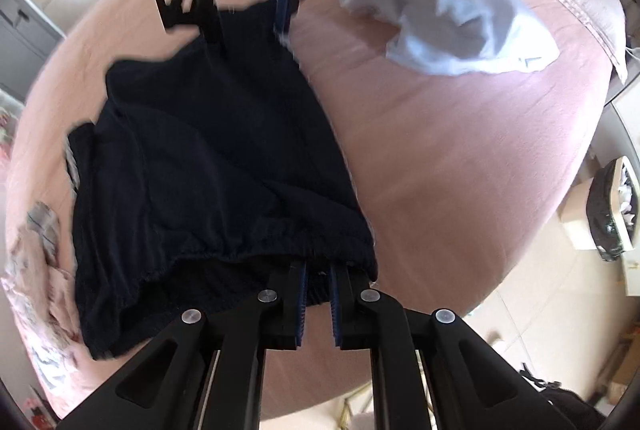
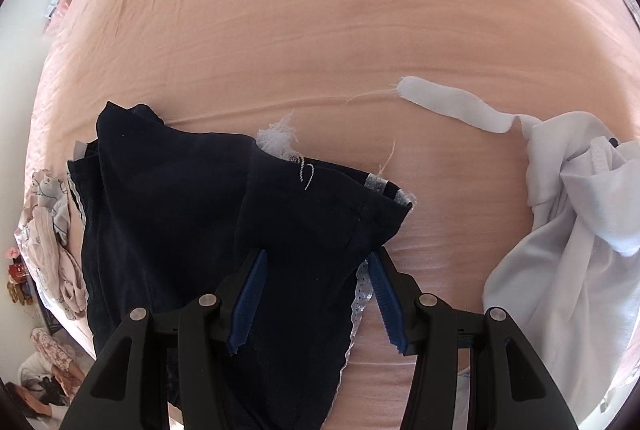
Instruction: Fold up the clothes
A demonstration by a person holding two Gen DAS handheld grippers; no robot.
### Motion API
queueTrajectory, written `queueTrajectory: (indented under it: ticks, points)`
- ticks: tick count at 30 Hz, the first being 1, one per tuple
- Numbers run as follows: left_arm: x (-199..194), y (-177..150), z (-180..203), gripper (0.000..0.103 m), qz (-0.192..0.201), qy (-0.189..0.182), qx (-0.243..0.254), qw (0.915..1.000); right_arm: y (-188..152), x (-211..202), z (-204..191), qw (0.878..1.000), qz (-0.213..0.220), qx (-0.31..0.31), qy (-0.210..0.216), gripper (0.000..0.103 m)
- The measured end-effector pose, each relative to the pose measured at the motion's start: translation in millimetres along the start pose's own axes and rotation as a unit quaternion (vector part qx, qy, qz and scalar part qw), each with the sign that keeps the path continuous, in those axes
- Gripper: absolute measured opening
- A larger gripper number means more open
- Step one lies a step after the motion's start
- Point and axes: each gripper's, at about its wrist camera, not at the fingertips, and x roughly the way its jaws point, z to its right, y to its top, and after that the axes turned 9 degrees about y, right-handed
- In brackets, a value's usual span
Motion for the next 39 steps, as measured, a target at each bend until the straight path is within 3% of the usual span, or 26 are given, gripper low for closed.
queueTrajectory:
  ticks: [1, 6, 9, 12, 15, 16, 17, 23, 26, 32, 39]
  points:
    - [0.2, -1.2, -2.0, 0.008, -0.005, -0.011, -0.007, 0.9999, 0.0, 0.3, 0.2, 1.000, 0.001, -0.001, 0.001, 0.053]
    - [-16.1, -1.4, 5.4, 0.008, 0.039, -0.009, 0.013, 0.9991, 1.9, -1.1, 1.4, 1.000, 0.002, -0.007, 0.010, 0.057]
    - [-11.4, -1.0, 5.9, 0.009, 0.030, -0.016, 0.013, 0.9993, 2.3, -2.3, 0.5, 1.000, 0.002, -0.018, 0.007, 0.057]
    - [-10.3, -3.7, 5.1, 0.020, 0.024, -0.009, 0.019, 0.9995, 3.1, -2.3, 1.9, 1.000, 0.002, -0.025, 0.008, 0.057]
    - [-18.5, -9.2, 0.8, 0.046, 0.032, -0.006, 0.016, 0.9993, 5.1, -3.3, 5.8, 1.000, 0.001, -0.023, 0.017, 0.058]
    - [-21.5, -10.6, -0.6, 0.073, 0.034, -0.013, 0.013, 0.9992, 6.2, -4.2, 8.0, 1.000, 0.002, -0.020, 0.023, 0.058]
    - [-24.6, -12.1, -1.9, 0.090, 0.036, -0.020, 0.009, 0.9991, 7.3, -5.2, 10.1, 0.999, 0.002, -0.017, 0.028, 0.058]
    - [-53.2, -21.0, 19.9, 0.090, 0.088, 0.000, 0.051, 0.9948, 11.7, -9.0, 16.4, 0.999, -0.002, -0.023, 0.041, 0.059]
    - [-43.5, -8.1, 32.0, 0.090, 0.092, 0.008, 0.067, 0.9935, 13.8, -11.0, 18.9, 0.999, 0.000, -0.023, 0.047, 0.060]
    - [-3.1, 14.9, 28.8, 0.090, 0.066, 0.030, 0.066, 0.9952, 16.5, -13.5, 19.8, 0.999, 0.006, -0.029, 0.044, 0.064]
    - [21.8, 23.7, 6.0, 0.090, 0.031, 0.045, 0.030, 0.9981, 19.4, -13.2, 7.2, 0.997, -0.002, -0.074, 0.005, 0.069]
